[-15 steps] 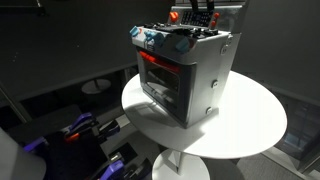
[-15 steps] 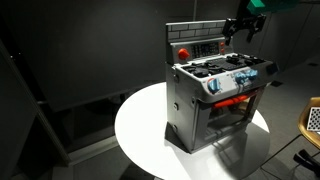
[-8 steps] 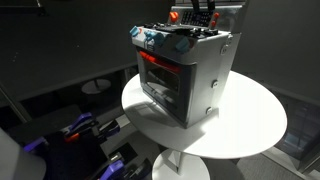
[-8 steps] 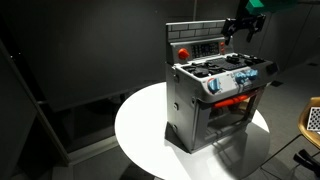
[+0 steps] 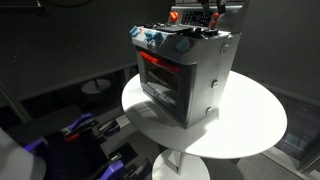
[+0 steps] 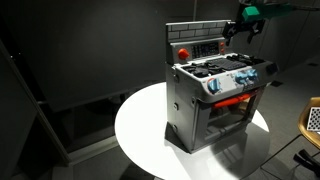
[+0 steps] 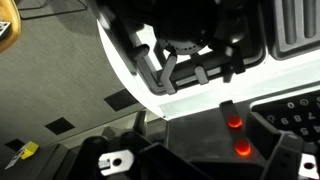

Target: Press the top orange button on the microwave oven controlling panel of the stove

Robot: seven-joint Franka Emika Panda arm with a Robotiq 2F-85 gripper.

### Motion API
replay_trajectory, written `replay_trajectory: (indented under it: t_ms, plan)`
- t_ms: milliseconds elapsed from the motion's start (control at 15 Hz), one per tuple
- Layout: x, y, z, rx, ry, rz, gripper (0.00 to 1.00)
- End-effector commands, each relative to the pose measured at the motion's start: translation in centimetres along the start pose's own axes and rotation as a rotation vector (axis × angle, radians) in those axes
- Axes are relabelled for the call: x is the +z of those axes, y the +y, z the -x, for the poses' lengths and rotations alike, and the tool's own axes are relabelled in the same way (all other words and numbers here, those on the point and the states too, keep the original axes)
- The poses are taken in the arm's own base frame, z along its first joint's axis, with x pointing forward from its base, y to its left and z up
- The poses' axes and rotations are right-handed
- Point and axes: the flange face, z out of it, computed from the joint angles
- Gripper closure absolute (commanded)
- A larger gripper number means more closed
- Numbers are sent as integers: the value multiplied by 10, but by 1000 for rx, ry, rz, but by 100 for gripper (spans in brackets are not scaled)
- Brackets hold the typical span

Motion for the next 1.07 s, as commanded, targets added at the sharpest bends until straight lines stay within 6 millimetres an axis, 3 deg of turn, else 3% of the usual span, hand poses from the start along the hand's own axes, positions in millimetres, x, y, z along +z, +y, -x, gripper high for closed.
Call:
replay_trajectory:
  t_ms: [0,733,1000]
  plan:
    - [5,-3,-13,42,41,8,0]
    - [27,-7,-36,86,110,4,0]
    - [19,-3,-29,78,68,-2,0]
